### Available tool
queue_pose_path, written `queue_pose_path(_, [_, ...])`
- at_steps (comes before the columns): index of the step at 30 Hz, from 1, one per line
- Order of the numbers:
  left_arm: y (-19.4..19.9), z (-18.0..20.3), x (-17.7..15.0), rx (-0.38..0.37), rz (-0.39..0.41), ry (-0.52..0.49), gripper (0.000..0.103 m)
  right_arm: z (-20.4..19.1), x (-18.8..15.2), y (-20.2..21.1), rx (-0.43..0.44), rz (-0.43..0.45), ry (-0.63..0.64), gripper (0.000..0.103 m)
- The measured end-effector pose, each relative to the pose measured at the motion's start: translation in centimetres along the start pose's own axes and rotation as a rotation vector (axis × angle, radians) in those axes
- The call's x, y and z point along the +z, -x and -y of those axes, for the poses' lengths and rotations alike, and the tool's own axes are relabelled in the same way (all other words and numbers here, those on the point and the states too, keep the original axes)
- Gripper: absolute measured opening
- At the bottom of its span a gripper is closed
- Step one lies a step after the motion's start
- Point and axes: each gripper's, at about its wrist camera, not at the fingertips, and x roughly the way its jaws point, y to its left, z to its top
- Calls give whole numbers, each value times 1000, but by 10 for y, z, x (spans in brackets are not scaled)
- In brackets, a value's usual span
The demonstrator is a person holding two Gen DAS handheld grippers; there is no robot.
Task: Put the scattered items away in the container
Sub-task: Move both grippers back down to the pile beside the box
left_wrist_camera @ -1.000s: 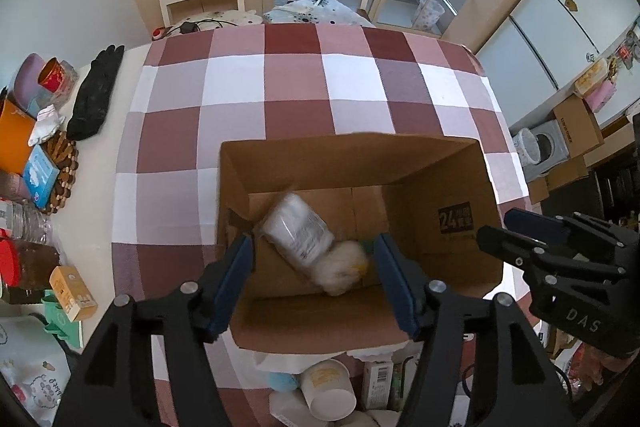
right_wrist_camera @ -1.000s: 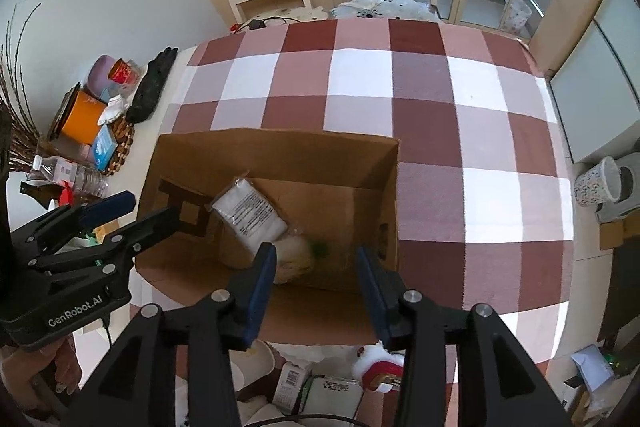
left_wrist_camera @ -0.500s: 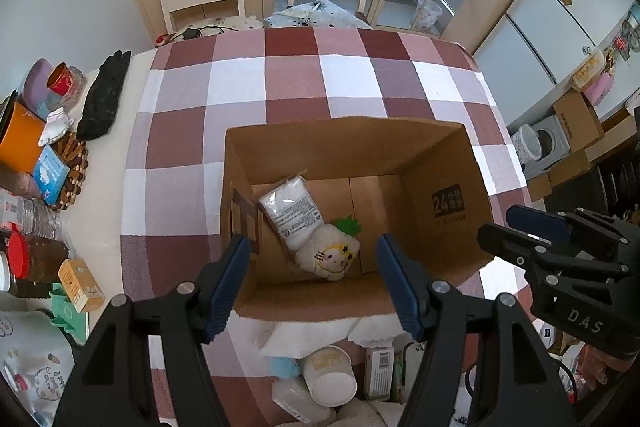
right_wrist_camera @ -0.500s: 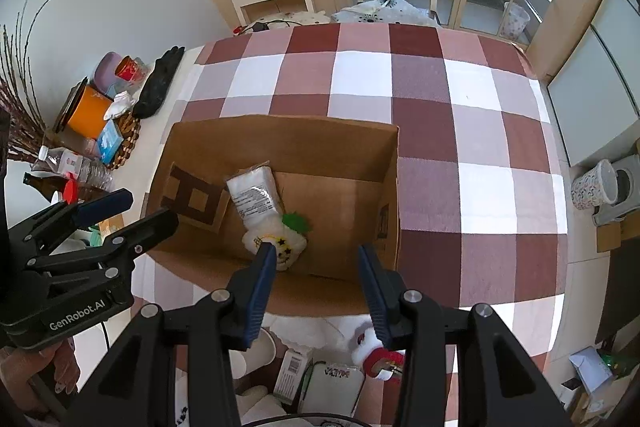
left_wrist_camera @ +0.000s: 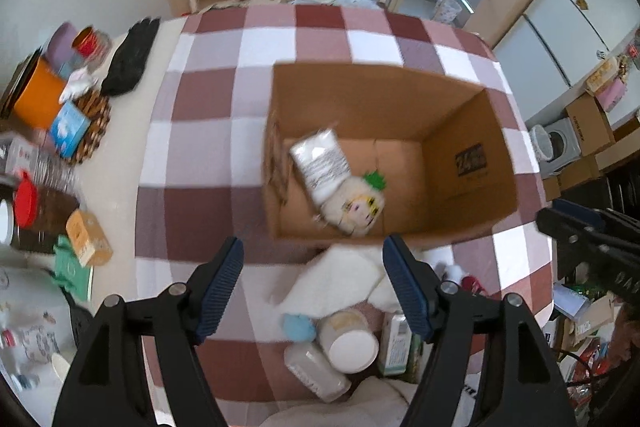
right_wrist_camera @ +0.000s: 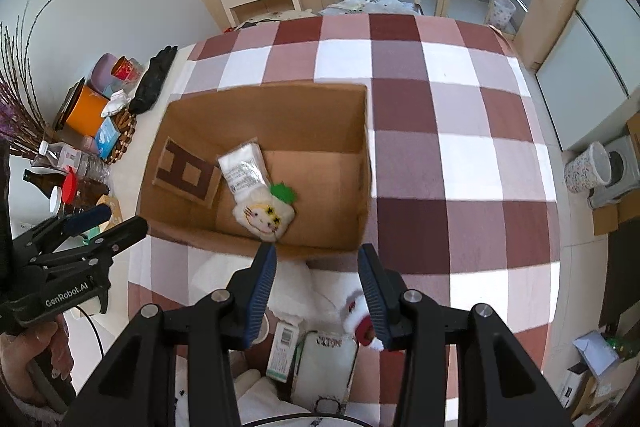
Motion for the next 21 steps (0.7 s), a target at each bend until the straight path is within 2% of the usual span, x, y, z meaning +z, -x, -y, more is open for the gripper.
queue_pose_path(8, [-30,-30,-48,21,-86,75,73,2,-36,-12,20,-52,12,43])
queue_pose_path(12, [-55,-39,-67,27,-146,95,73,-7,-57,-25,58,-93,60,43])
queue_pose_path(17, [-92,-43,-88,-38,-233,131,73,-30,-82,-44,129,-153,149,43])
queue_pose_path(21, [-111,-35,-97,-40,-258,111,73,-44,-94,-51,143,-169,219,43])
